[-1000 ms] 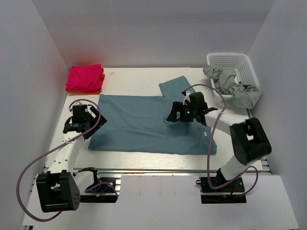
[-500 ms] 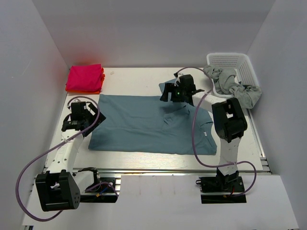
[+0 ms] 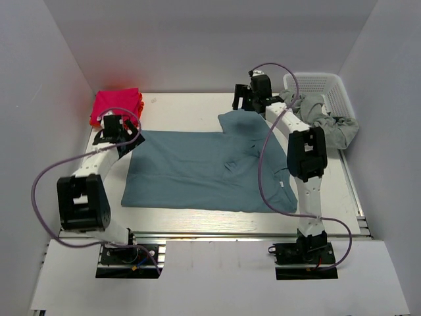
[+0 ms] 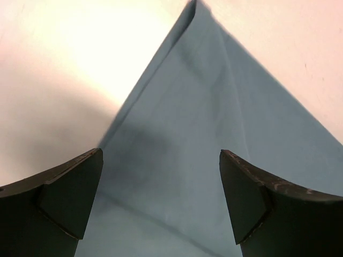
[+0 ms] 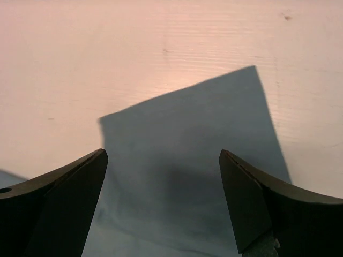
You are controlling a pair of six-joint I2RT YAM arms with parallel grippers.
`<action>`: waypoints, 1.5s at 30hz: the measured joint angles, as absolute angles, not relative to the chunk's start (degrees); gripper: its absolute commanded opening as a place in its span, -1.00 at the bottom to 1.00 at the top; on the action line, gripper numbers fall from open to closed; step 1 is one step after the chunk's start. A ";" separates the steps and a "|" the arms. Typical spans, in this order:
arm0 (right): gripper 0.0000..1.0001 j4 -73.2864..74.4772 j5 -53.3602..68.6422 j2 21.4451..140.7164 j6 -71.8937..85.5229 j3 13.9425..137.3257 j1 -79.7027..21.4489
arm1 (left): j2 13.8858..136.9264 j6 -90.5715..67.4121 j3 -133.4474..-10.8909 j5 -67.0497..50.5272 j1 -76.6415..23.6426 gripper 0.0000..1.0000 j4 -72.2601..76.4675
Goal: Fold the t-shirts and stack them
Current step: Fold the flattened tshirt in 1/3 of the way, then grap the side of the flattened tshirt furthest away from the robot with both arms
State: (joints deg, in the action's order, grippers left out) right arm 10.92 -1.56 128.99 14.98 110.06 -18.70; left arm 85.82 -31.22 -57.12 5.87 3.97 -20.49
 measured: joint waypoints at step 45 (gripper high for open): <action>-1.00 4.80 -2.35 149.47 3.57 124.84 -13.19 | 118.32 -23.79 -75.48 3.53 3.90 -1.00 -3.51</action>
State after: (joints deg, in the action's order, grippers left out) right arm 4.80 -2.35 149.47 3.57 124.84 -13.19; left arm 118.32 -23.79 -75.48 3.53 3.90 -3.51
